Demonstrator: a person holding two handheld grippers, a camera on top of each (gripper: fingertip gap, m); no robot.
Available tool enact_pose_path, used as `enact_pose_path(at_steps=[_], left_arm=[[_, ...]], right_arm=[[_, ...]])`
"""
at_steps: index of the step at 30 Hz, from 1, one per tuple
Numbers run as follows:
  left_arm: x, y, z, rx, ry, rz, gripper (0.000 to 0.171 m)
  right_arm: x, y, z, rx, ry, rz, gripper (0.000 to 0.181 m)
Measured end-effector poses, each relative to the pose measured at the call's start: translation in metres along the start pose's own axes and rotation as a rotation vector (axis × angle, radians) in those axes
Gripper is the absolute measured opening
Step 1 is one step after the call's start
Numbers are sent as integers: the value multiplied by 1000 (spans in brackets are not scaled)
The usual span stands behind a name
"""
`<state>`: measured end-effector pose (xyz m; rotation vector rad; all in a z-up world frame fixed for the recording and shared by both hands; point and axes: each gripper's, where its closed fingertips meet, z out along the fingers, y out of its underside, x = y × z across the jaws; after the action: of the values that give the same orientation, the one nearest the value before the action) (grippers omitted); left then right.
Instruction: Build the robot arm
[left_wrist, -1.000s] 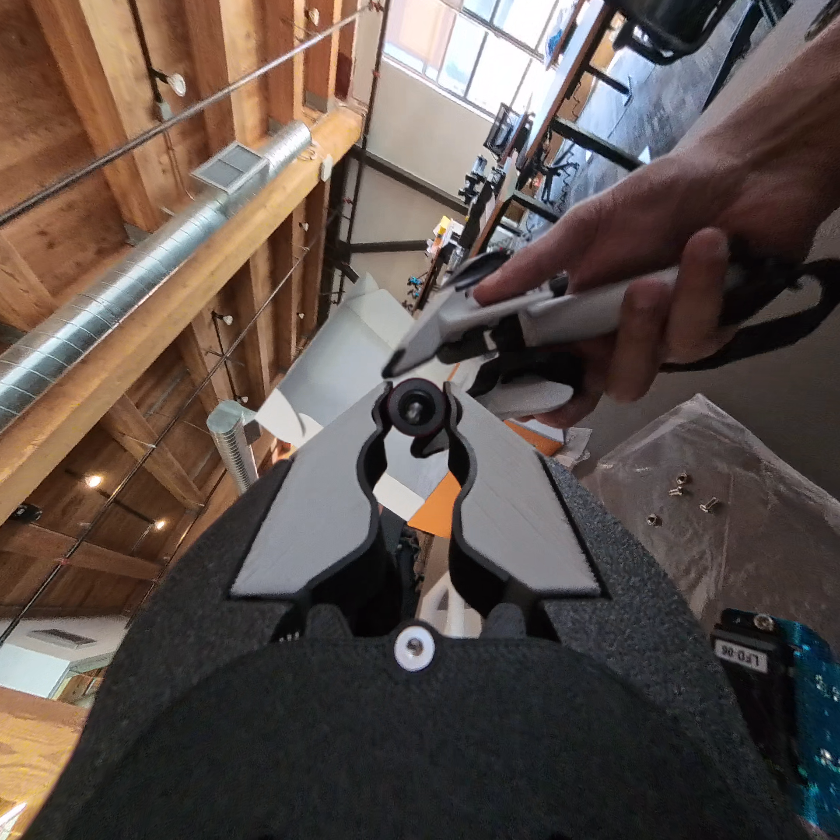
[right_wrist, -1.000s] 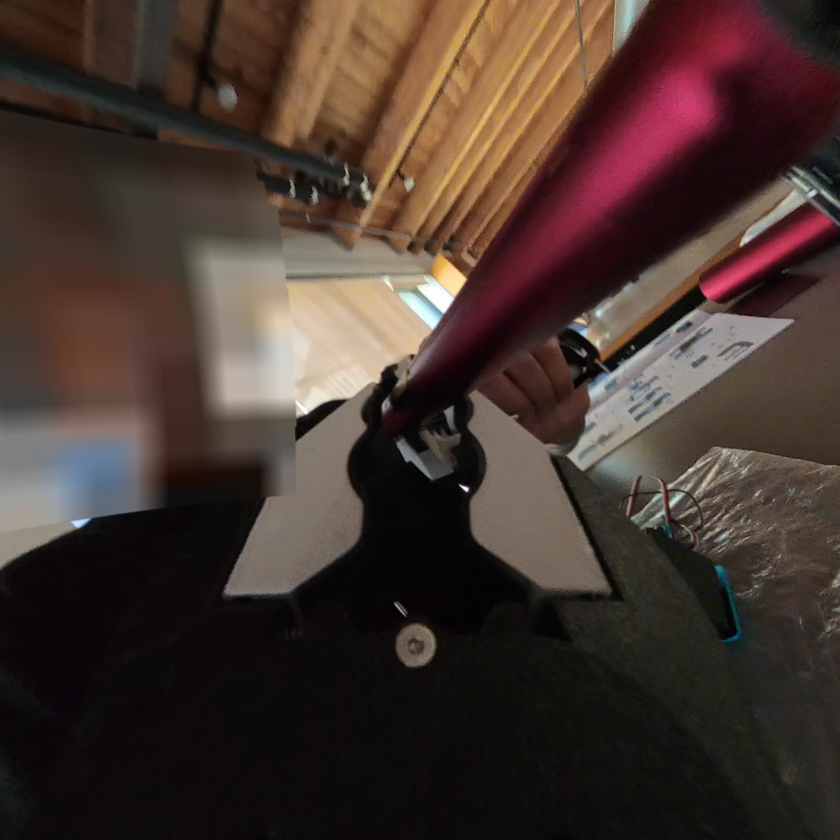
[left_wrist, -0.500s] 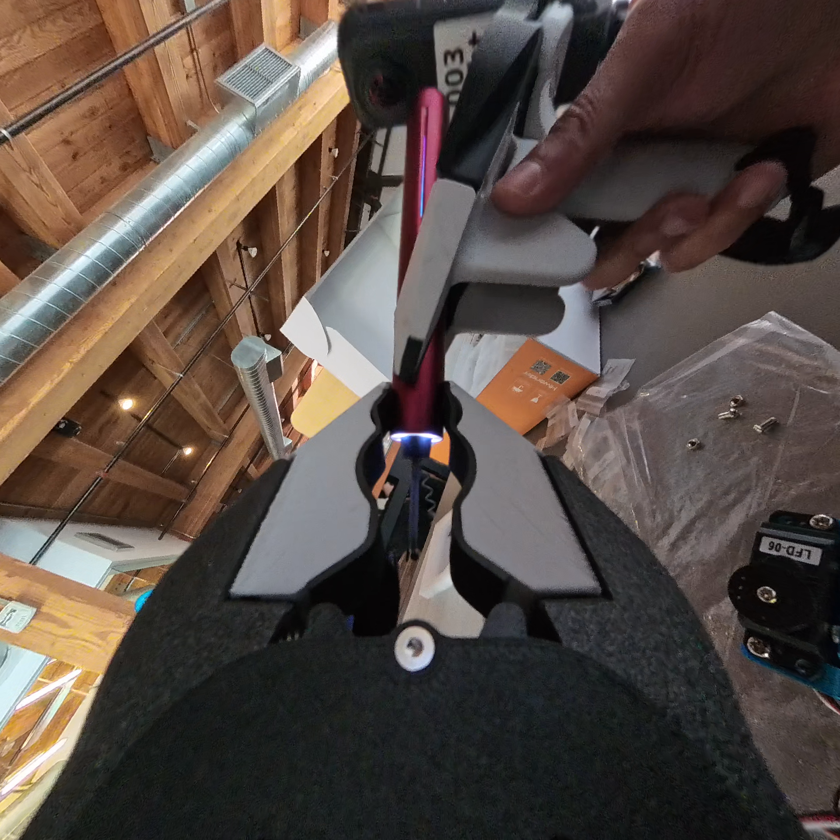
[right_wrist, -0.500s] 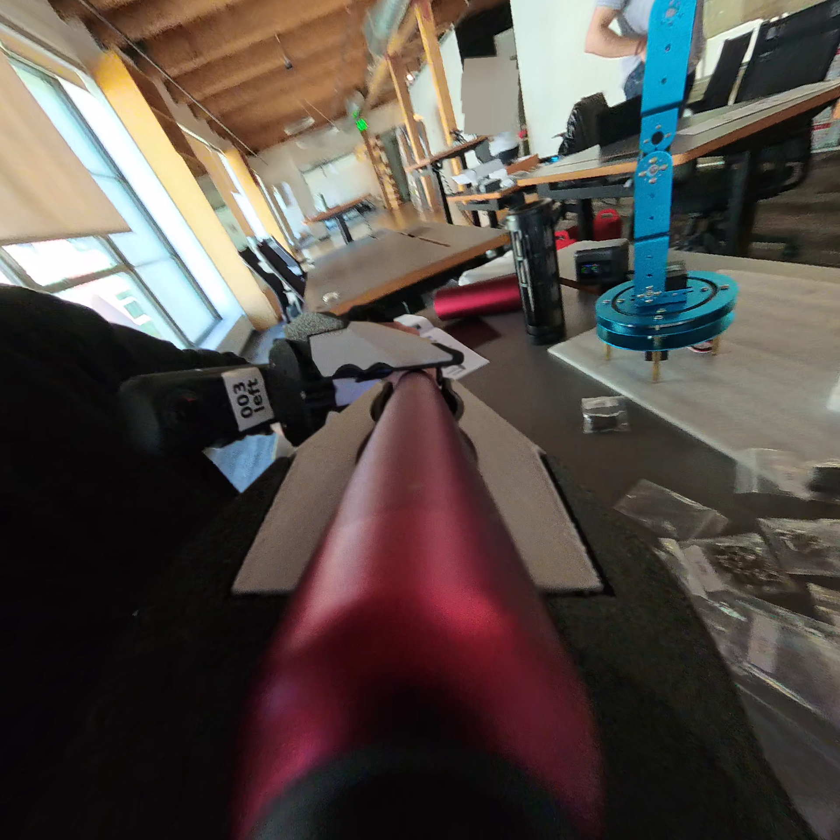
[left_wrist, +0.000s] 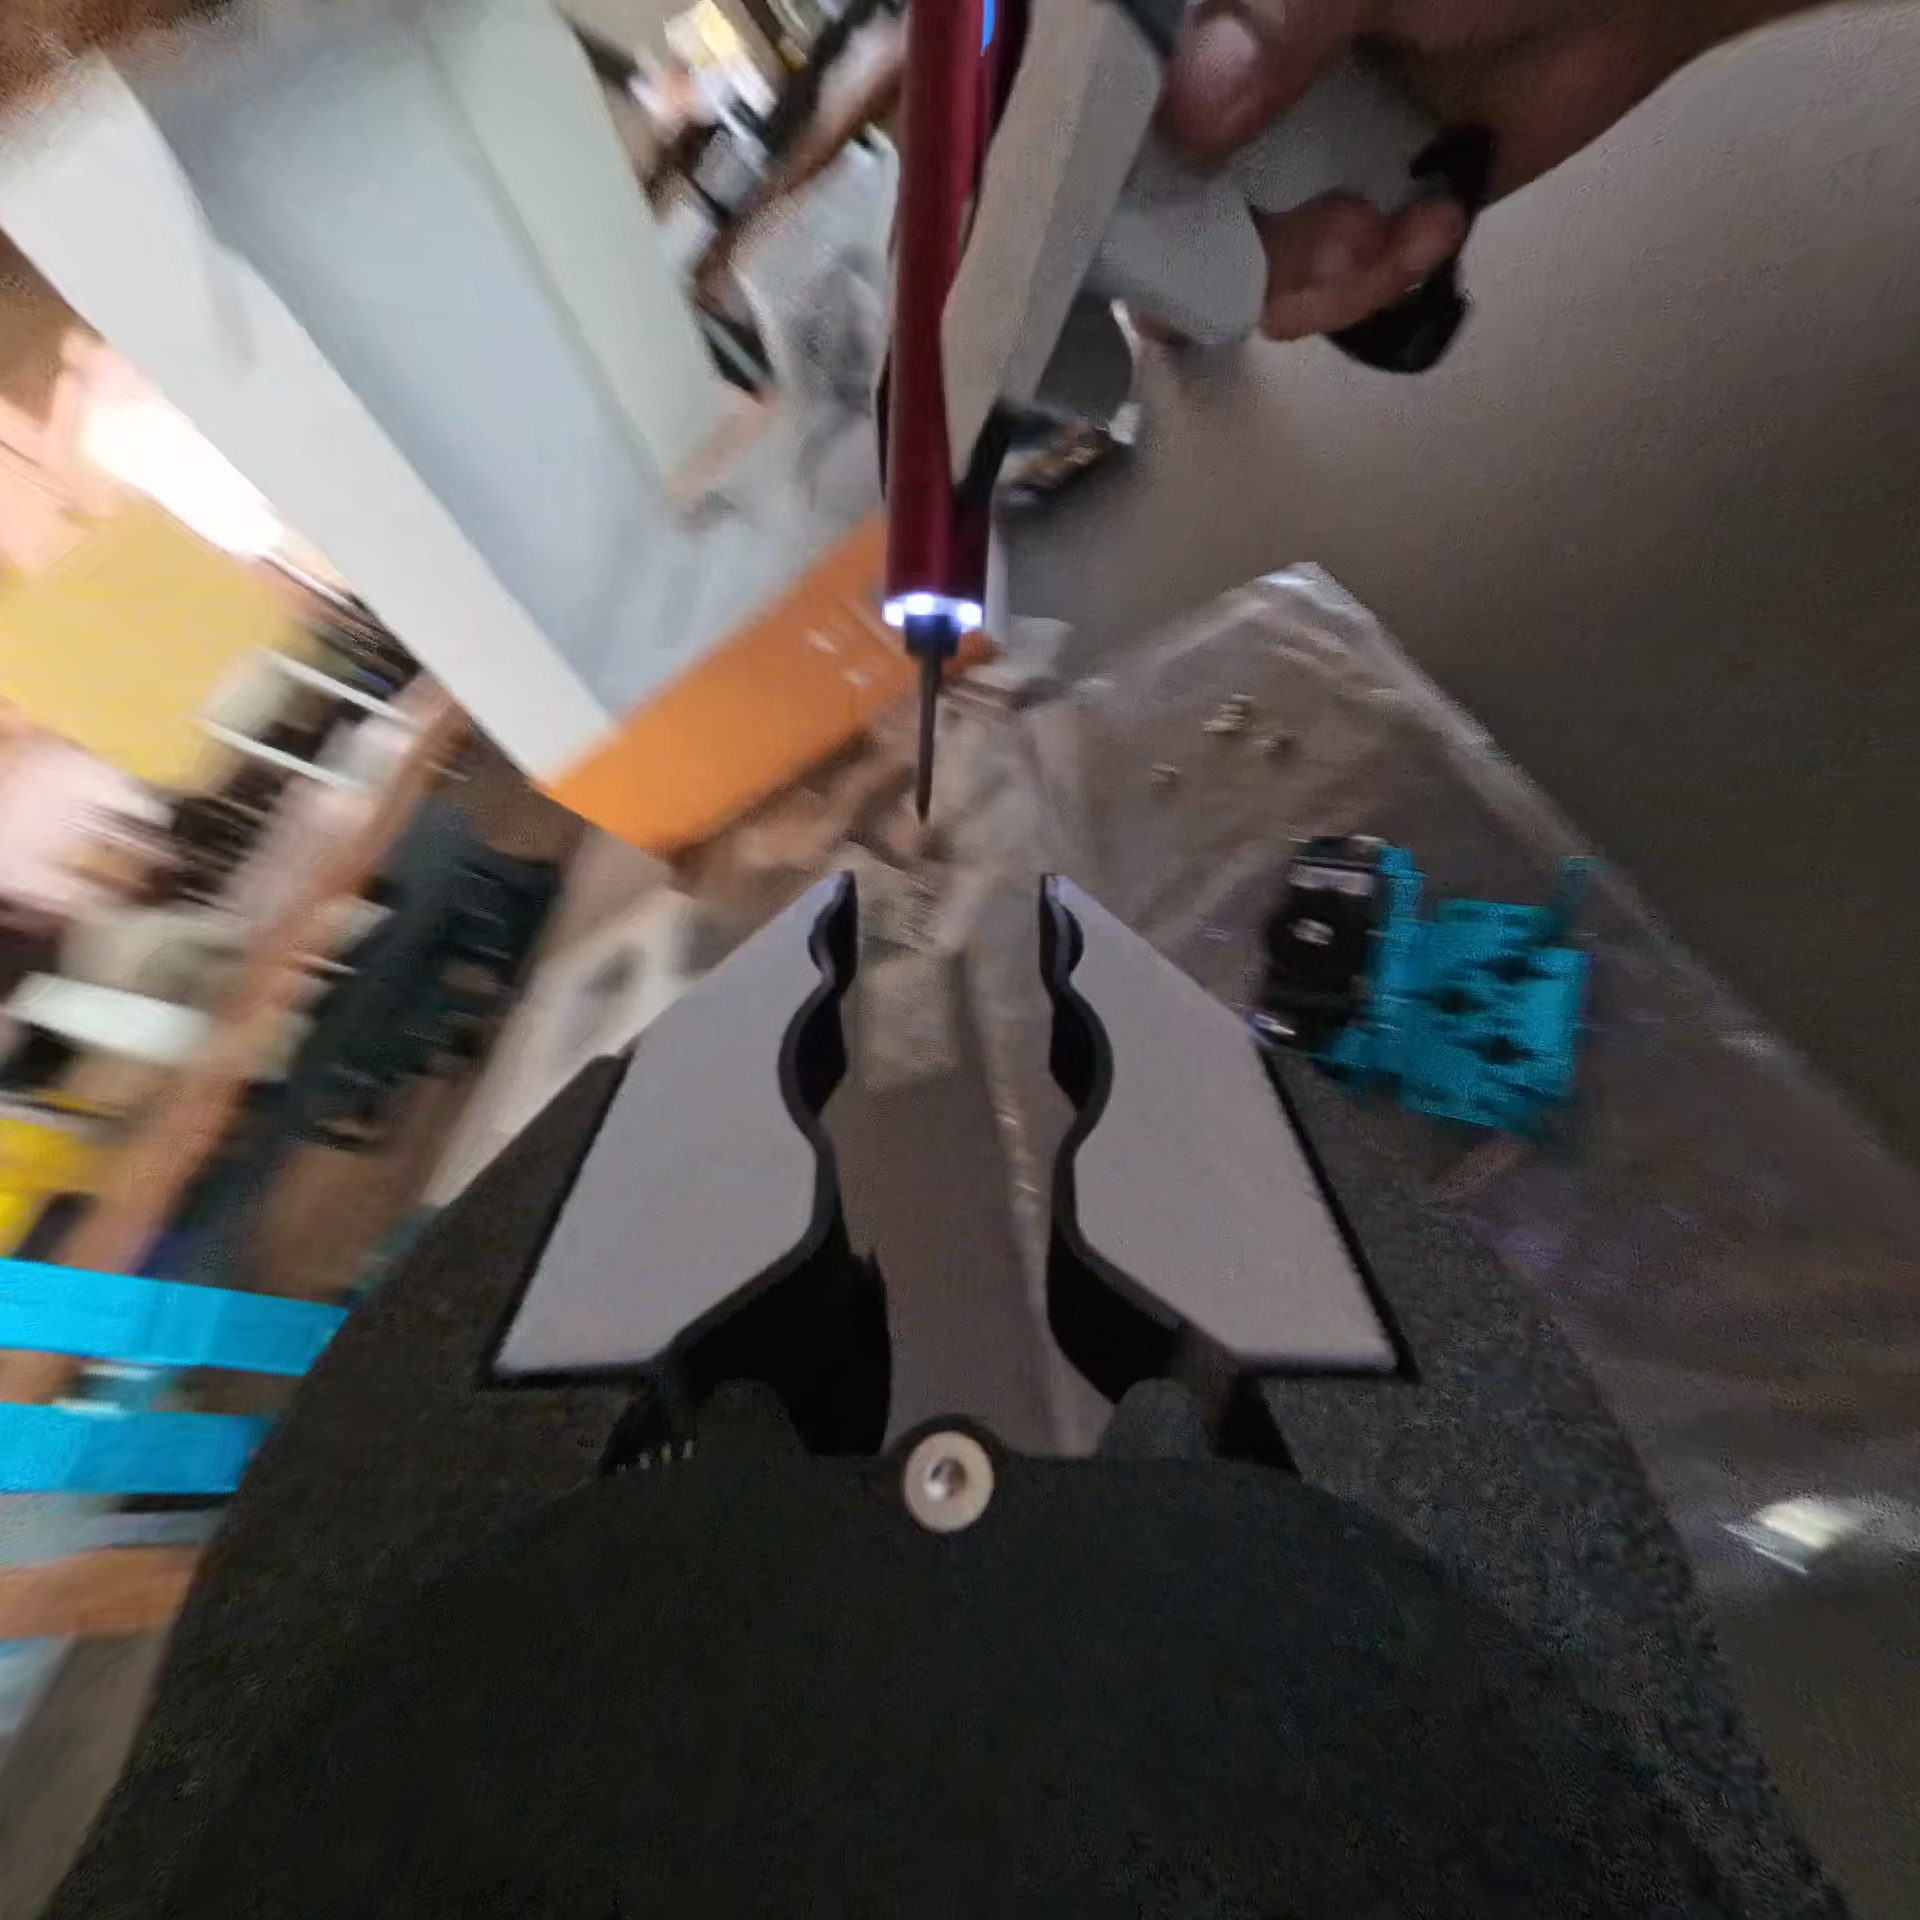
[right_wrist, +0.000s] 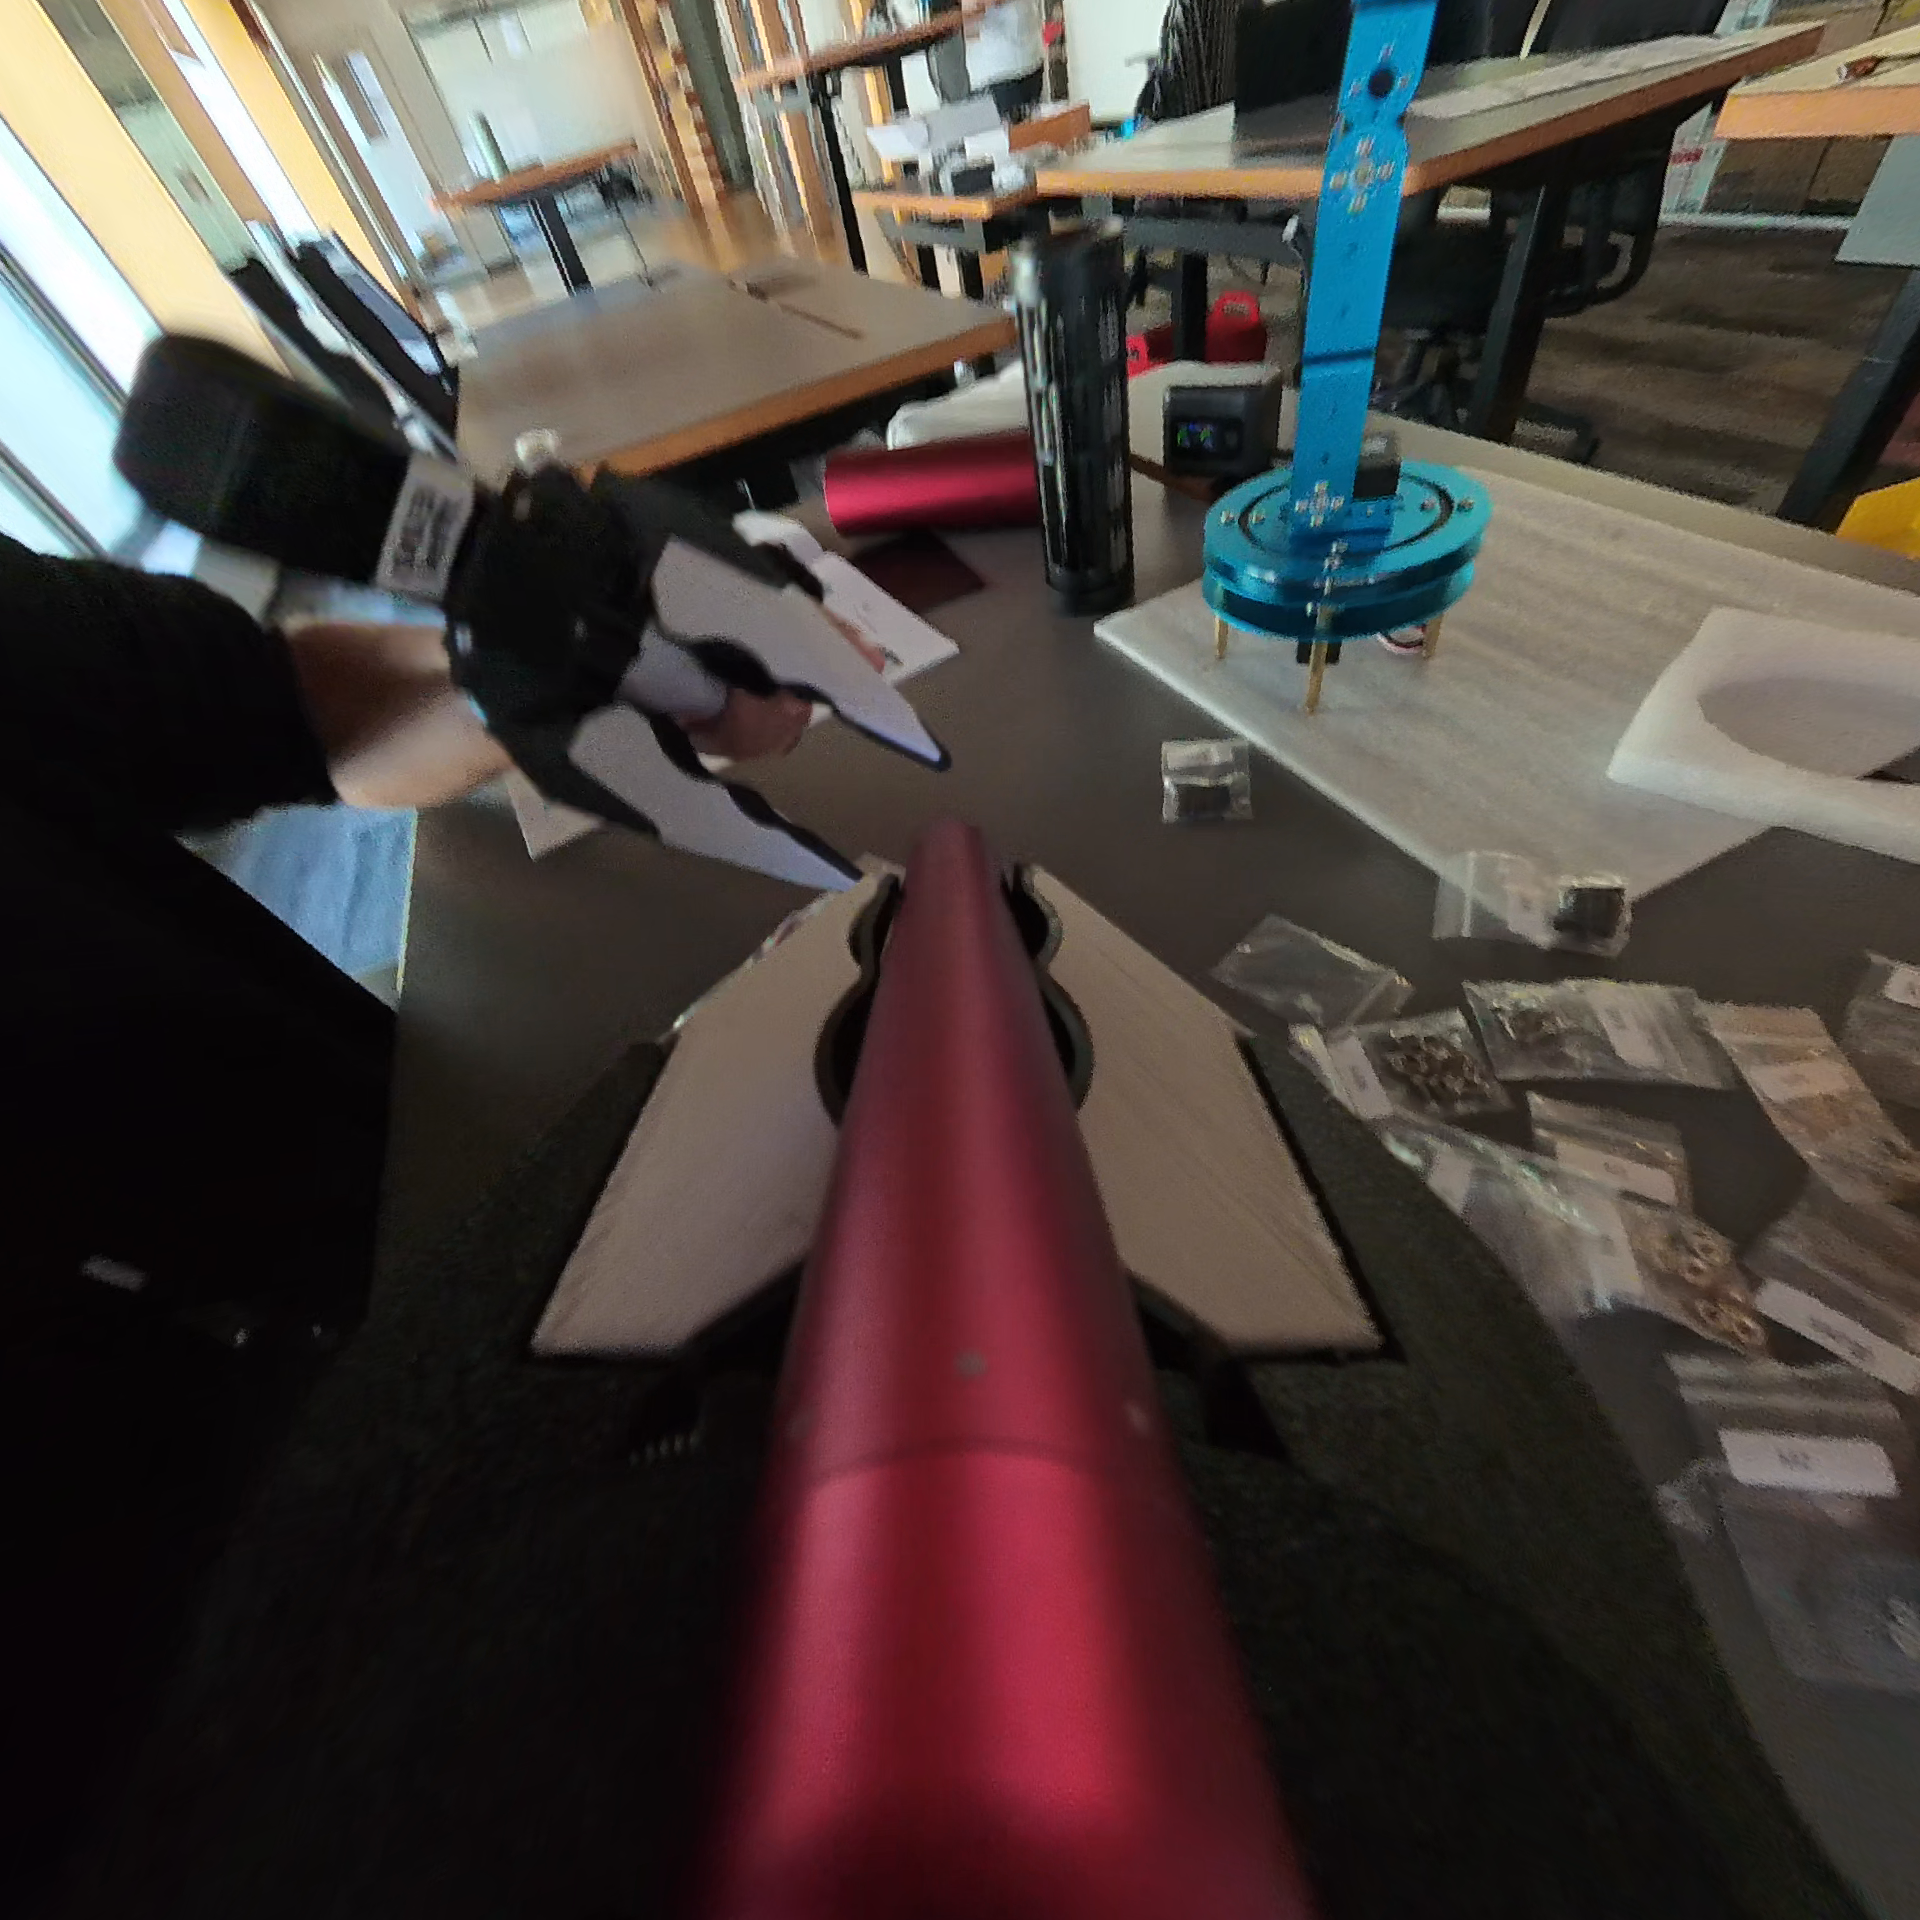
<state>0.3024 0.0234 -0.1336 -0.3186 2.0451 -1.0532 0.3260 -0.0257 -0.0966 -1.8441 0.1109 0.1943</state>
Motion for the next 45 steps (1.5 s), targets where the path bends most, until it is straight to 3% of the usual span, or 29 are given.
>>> enact_pose_path(at_steps=[3, 6, 14, 20, 22, 45], left_arm=[[27, 6, -10, 28, 259, -311, 44], [43, 13, -9, 8, 370, -397, 57], [71, 28, 20, -76, 470, -260, 62], [82, 37, 34, -124, 468, -155, 45], [85, 36, 34, -113, 463, -130, 31], [87, 36, 34, -105, 430, -105, 30]], right_arm=[[-7, 17, -7, -52, 32, -56, 22], [-13, 29, -15, -67, 75, -76, 22], [-24, 71, -24, -201, 237, -19, 21], [-38, 90, -30, -252, 426, 5, 20], [-43, 92, -28, -246, 435, 26, 20], [-48, 88, -18, -309, 450, -15, 21]])
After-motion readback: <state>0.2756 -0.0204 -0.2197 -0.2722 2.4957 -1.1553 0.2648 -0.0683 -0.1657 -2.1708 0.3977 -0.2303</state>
